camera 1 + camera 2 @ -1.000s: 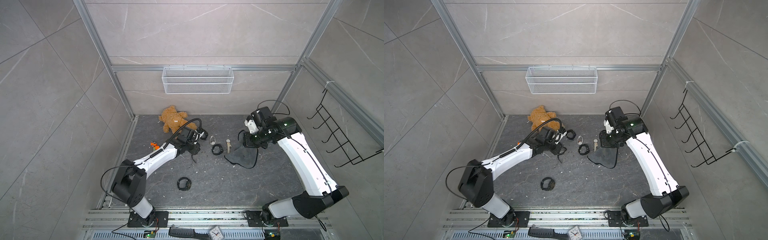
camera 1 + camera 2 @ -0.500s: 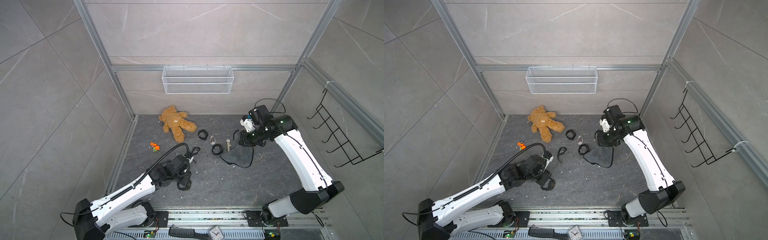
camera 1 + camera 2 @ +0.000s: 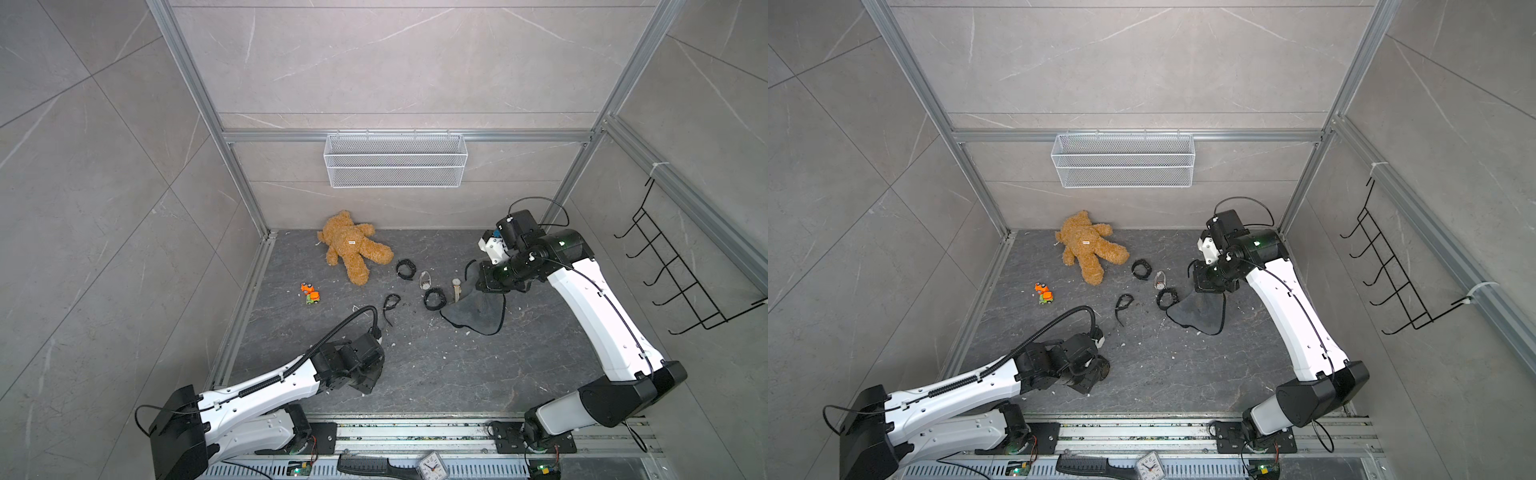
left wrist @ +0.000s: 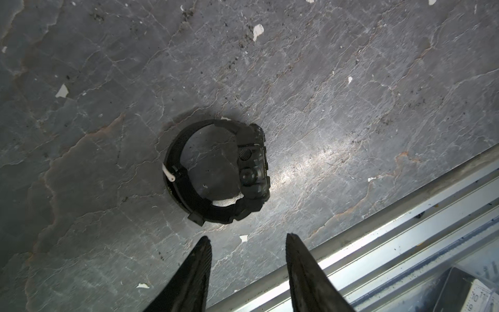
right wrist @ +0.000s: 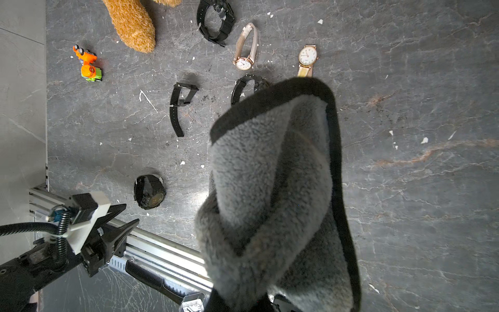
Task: Wipe the watch dial
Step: Move the watch to the center of the board.
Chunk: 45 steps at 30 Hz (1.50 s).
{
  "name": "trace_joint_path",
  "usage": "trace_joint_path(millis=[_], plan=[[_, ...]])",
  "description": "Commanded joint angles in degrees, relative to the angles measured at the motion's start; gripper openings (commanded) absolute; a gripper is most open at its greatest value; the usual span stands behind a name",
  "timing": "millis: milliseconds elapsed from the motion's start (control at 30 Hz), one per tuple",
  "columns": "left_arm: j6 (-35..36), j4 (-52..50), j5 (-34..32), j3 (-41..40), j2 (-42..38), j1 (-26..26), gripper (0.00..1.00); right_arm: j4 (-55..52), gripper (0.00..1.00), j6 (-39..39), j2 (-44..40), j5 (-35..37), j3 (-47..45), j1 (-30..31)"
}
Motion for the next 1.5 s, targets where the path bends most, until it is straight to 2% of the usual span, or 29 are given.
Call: trace_joint_path(millis=[0, 200, 500, 633, 767, 1000, 1233, 1367, 1467], plan=[[5.1, 3.8, 2.6, 1.5, 3.7, -0.1, 0.5, -1.0, 0.0, -0.6, -2.4, -0.3, -0.5, -0.2], [7.6, 3.6, 2.6, 4.6, 10.5, 0.1, 0.51, -0.8, 0.0, -0.3, -3.5, -0.1, -1.3, -0.2], [8.7, 4.0, 4.6, 5.5, 12.9, 3.1, 0.49, -0.4, 0.0, -0.1, -4.8, 1.2, -2.4, -0.2], [9.3, 4.0, 5.4, 6.4, 14.9, 4.2, 0.43, -0.7, 0.0, -0.2, -5.3, 2.1, -2.8, -0.2], [10.3, 4.5, 6.0, 7.8, 17.0, 4.4, 0.27, -0.9, 0.0, -0.2, -6.0, 3.0, -3.1, -0.3], [11.0, 3.7, 7.4, 11.4, 21.1, 4.9, 0.05, -1.5, 0.0, -0.7, -6.5, 4.2, -2.9, -0.3], [11.2, 2.5, 6.8, 19.2, 24.5, 5.1, 0.01, -1.4, 0.0, -0.4, -7.4, 4.8, -3.8, -0.4], [12.0, 1.4, 3.7, 27.0, 29.3, 5.8, 0.01, -0.8, 0.0, 0.1, -8.2, 4.8, -5.6, -0.5], [13.1, 2.5, 4.0, 31.4, 33.3, 7.0, 0.01, -0.4, 0.0, 0.6, -8.7, 4.0, -7.1, -0.6]])
